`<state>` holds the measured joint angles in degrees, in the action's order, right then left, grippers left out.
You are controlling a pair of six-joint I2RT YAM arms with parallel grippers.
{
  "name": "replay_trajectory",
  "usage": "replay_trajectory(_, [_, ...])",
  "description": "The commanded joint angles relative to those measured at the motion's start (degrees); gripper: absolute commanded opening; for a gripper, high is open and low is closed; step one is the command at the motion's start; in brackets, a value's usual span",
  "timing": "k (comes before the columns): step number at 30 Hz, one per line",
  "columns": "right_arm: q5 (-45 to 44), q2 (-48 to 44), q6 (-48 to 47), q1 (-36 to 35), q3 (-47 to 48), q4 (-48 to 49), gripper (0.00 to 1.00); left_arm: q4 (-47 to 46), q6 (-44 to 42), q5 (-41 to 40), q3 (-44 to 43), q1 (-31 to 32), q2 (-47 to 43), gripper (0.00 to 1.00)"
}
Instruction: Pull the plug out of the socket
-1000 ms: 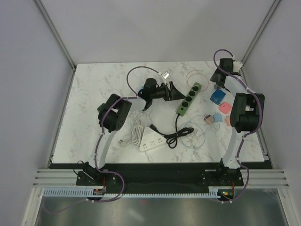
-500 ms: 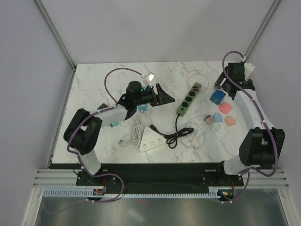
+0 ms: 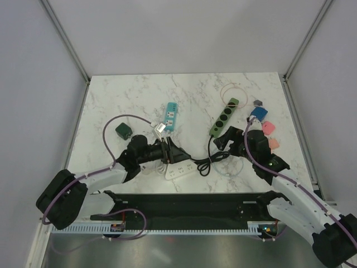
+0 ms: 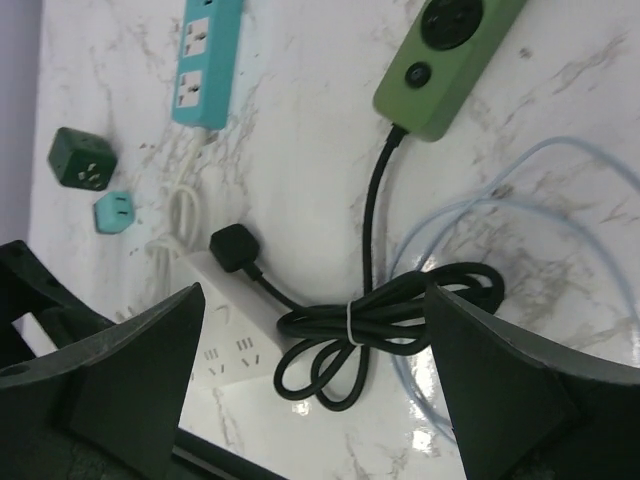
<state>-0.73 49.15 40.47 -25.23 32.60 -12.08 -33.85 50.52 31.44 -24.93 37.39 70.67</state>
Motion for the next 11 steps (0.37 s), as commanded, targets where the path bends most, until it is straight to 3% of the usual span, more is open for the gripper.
replay_trajectory(1, [5.1,-5.4,8.0,-2.4,-8.0,11.7,0.98,-13.3,5.2,2.7,8.6,0.0,-4.6,0.86])
replay_trajectory(5, [3.6,-12.9,9.4,-2.5,-14.0,13.7,0.98,-14.9,5.6,4.5,15.6,0.1,-11.6,0.86])
replay_trajectory(11, [6.2,-24.3,10.9,-2.5,-24.6,18.8,0.98,-11.0,5.8,4.1,24.8,0.1,-29.0,0.87])
